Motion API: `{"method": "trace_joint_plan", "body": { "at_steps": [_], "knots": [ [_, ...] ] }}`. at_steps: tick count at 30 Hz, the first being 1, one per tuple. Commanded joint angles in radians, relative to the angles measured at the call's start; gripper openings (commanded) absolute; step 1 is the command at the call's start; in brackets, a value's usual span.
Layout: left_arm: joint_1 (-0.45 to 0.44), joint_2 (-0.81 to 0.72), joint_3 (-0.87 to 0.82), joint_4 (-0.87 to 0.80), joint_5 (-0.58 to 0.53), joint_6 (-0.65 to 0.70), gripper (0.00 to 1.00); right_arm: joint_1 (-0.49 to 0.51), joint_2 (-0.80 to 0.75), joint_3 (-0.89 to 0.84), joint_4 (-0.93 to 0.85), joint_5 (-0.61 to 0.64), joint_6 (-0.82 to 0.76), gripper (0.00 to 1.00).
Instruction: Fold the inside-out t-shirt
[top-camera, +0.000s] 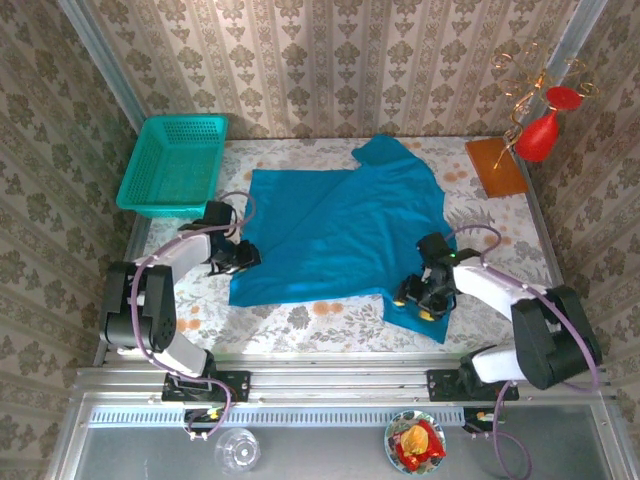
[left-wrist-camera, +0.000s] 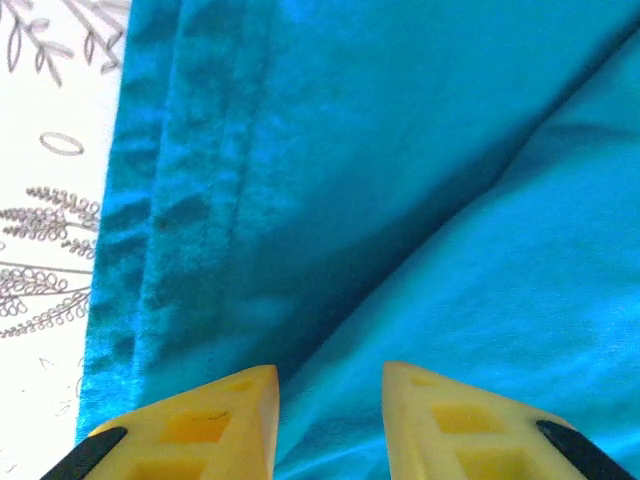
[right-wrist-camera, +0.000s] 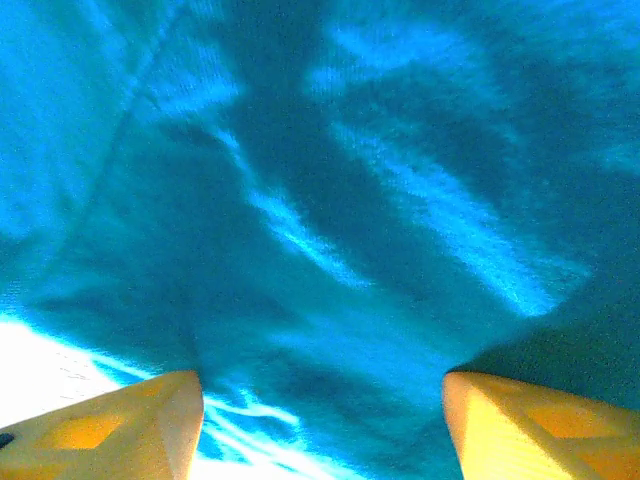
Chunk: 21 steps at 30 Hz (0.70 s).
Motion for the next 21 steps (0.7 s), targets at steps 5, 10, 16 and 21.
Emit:
{"method": "trace_joint_plan", "body": {
  "at_steps": [5,10,16,21],
  "knots": [
    [-0.006,-0.088,-0.120,-0.023,-0.053,-0.069,0.34,-0.136,-0.171,-0.087,-0.152,0.218,0.152,0.68],
    [-0.008,-0.156,-0.096,-0.075,-0.062,-0.055,0.34,-0.144,-0.238,-0.026,-0.132,0.148,0.088,0.66],
    [-0.026,-0.209,-0.037,-0.220,-0.149,-0.029,0.34,-0.159,-0.149,0.123,-0.105,0.141,-0.104,0.66],
    [-0.088,-0.233,-0.085,-0.199,-0.150,-0.055,0.34,-0.215,0.071,0.268,-0.073,0.073,-0.229,0.65]
  ]
}}
